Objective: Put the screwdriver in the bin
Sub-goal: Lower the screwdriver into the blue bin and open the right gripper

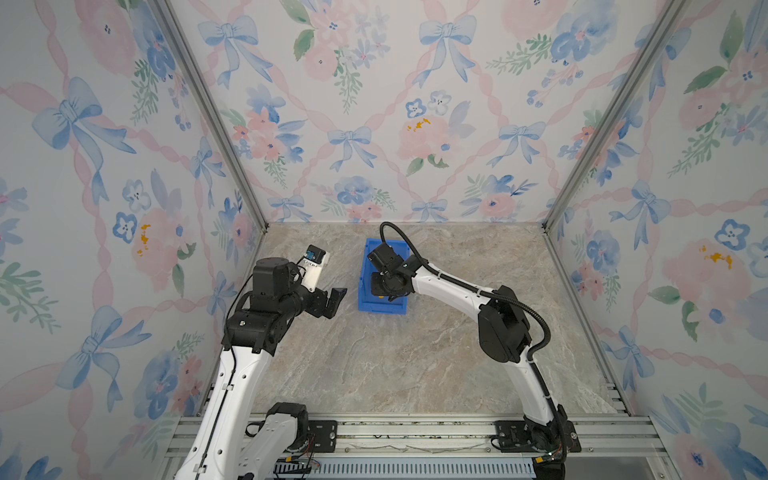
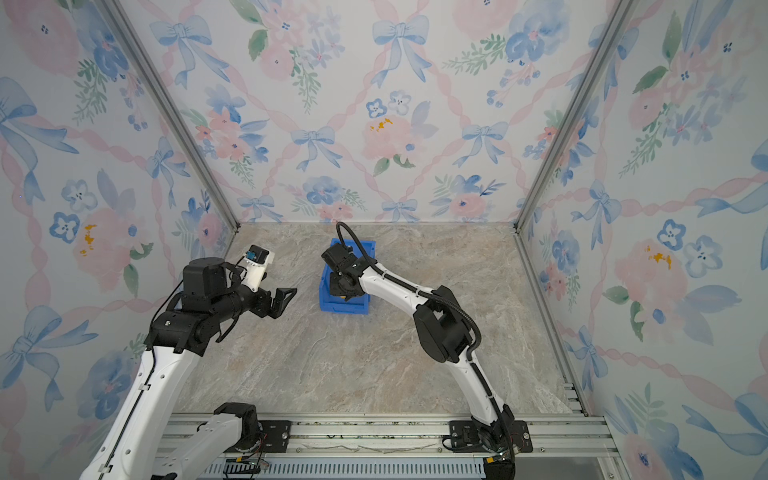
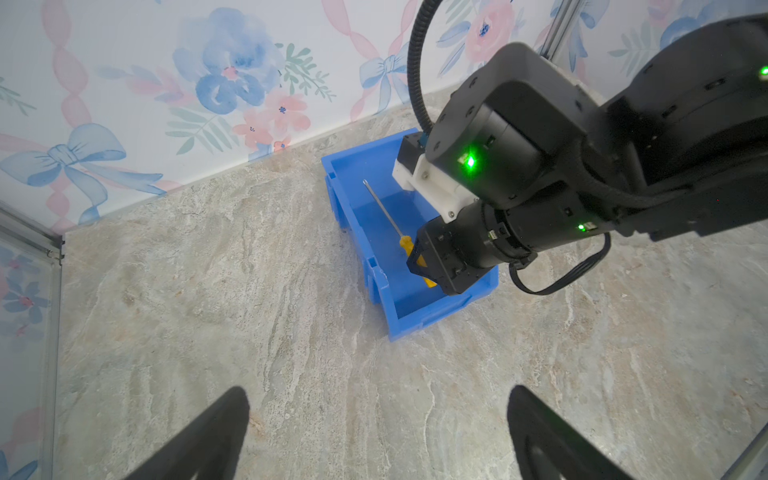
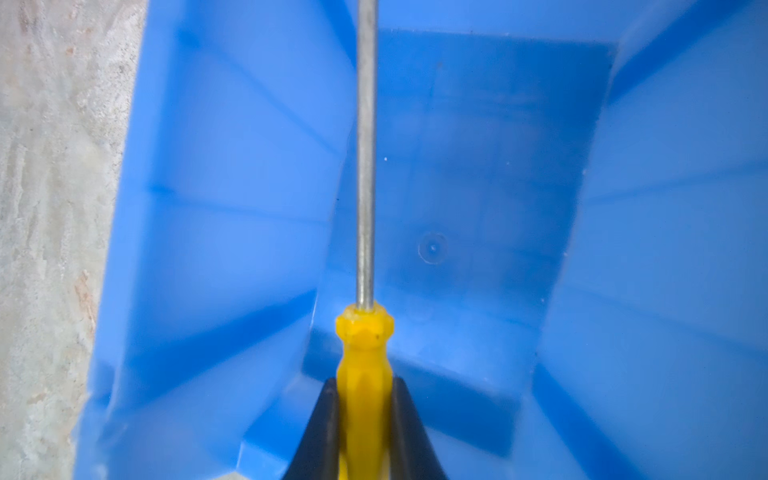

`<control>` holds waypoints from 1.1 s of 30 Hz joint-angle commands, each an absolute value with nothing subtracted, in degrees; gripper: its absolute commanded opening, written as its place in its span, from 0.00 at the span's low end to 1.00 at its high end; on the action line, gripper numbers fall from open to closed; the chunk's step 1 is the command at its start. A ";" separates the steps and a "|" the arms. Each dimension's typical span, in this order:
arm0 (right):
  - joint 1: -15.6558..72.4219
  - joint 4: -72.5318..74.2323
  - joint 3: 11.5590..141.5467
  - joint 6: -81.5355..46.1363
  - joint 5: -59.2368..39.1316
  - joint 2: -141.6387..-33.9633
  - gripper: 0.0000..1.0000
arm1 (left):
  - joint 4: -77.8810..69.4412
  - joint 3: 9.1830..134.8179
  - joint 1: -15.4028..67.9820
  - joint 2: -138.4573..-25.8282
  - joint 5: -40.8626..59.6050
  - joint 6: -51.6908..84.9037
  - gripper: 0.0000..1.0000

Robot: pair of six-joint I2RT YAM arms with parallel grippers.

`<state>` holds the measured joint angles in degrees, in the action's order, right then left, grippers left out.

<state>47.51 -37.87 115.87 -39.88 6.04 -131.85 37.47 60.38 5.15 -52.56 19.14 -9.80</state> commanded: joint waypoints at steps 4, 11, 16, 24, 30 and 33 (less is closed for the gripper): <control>46.81 -38.92 121.32 -40.79 7.02 -136.27 0.18 | 38.14 59.99 4.53 -52.16 21.25 -8.83 0.98; 46.76 -39.33 121.70 -41.35 6.81 -138.50 0.20 | 38.06 59.41 4.31 -52.12 21.16 -8.92 0.98; 46.65 -39.40 121.29 -41.42 7.01 -138.44 0.22 | 38.11 59.38 4.31 -52.10 21.36 -8.82 0.98; 46.57 -39.20 120.84 -41.42 7.10 -138.48 0.25 | 38.06 59.64 4.20 -52.56 21.27 -8.69 0.98; 46.50 -39.37 120.82 -41.23 7.51 -137.86 0.27 | 38.06 59.50 3.96 -52.23 21.27 -8.53 0.98; 46.53 -39.38 120.81 -41.00 8.04 -136.75 0.29 | 38.11 59.59 3.95 -52.24 21.14 -8.46 0.98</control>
